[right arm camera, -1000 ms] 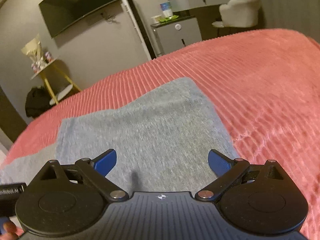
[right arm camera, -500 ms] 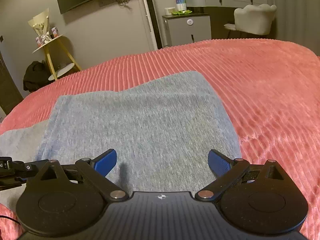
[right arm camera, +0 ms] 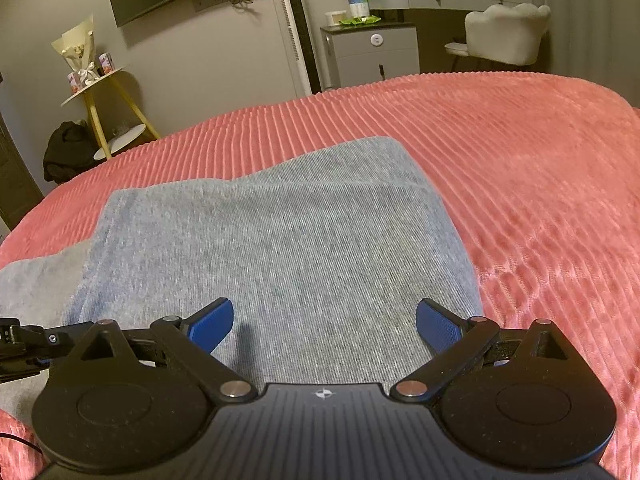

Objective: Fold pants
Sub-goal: 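Release the crease with the left gripper and lift it away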

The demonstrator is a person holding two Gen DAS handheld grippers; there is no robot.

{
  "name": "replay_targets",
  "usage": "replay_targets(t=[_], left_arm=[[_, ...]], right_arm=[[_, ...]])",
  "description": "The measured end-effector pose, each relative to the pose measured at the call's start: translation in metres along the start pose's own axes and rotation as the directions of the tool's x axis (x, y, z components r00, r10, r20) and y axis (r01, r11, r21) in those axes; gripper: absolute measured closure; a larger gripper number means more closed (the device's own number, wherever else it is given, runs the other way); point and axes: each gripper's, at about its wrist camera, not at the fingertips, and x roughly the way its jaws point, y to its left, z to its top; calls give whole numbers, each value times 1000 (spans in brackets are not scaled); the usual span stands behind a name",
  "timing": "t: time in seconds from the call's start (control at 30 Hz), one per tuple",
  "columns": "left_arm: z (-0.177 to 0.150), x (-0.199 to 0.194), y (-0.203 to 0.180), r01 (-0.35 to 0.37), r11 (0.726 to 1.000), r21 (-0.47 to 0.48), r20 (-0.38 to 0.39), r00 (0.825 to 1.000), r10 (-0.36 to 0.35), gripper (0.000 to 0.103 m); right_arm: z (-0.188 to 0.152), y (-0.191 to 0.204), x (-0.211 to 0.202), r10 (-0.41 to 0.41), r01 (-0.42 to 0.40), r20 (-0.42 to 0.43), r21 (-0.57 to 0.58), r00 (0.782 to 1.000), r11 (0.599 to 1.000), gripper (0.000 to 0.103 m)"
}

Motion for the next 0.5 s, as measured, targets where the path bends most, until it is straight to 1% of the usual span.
replay_targets(t=[0.4, 0.5], left_arm=[[0, 0, 0, -1, 1000, 2, -2, 1000, 1, 86], [-1, 0, -1, -12, 1000, 10, -2, 1000, 12, 86]], right_arm=[[-2, -2, 2, -3, 3, -3, 0, 1000, 1000, 5], [-2, -2, 2, -4, 4, -3, -1, 1000, 1000, 5]])
